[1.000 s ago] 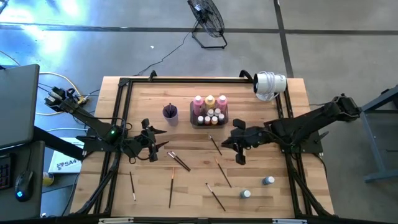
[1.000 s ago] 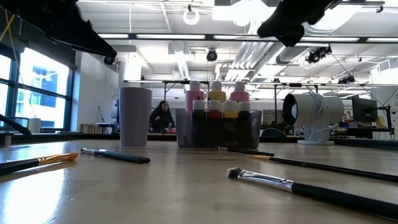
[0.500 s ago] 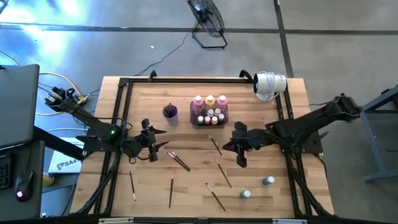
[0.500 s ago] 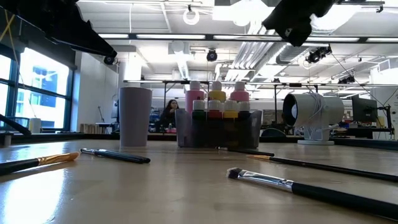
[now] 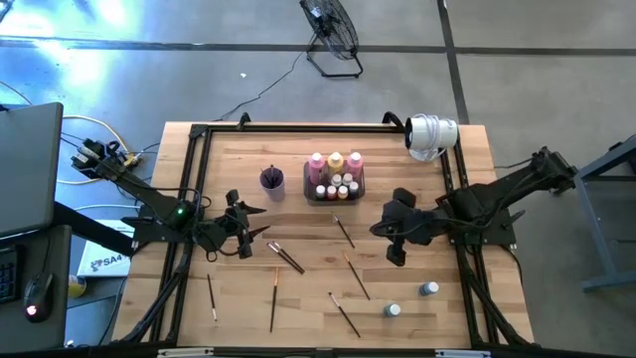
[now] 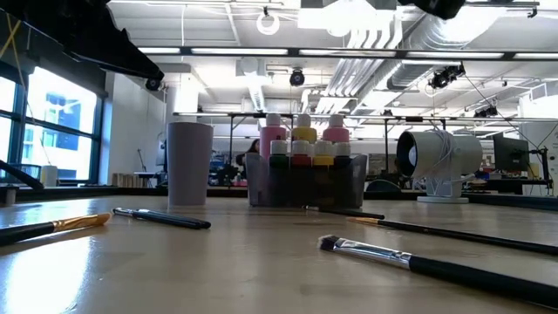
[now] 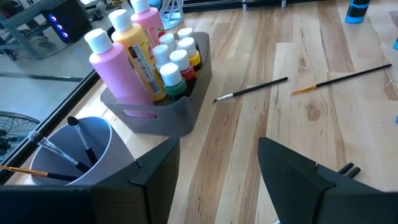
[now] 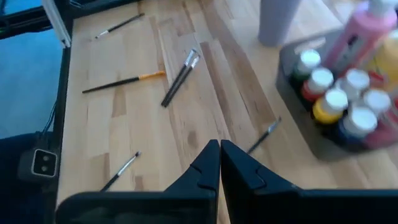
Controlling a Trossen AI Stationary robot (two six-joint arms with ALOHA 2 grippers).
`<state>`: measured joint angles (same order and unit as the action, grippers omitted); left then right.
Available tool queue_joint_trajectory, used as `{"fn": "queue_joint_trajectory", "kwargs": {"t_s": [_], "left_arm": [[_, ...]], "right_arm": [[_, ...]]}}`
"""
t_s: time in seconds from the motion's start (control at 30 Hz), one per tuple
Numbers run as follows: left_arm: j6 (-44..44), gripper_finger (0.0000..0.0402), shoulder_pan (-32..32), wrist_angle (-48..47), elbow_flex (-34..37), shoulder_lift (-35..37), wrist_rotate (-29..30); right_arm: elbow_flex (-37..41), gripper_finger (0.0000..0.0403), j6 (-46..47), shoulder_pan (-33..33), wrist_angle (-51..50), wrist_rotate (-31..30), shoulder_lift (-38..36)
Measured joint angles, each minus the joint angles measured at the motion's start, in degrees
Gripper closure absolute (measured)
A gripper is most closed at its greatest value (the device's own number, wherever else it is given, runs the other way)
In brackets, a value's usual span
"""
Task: Pick & Place Paint Supplies
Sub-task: Put the small blue paint bottle into the gray bin
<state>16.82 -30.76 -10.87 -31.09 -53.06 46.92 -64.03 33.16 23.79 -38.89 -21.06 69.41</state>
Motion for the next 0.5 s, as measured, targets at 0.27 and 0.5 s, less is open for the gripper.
{"fn": "queue_joint_trajectory", "kwargs": {"t_s": [0.27, 0.5], "left_arm": [[0.00, 0.0190, 0.00, 0.02, 0.00, 0.00, 0.02], [0.00, 0.0190, 0.00, 0.00, 0.00, 0.00, 0.02]], "right_arm": [[-2.01, 0.0399, 12.57, 1.34, -8.87, 0.48, 0.01], [-2.01, 0.0399, 21.45, 2.20, -11.83, 2.63, 0.37]]}}
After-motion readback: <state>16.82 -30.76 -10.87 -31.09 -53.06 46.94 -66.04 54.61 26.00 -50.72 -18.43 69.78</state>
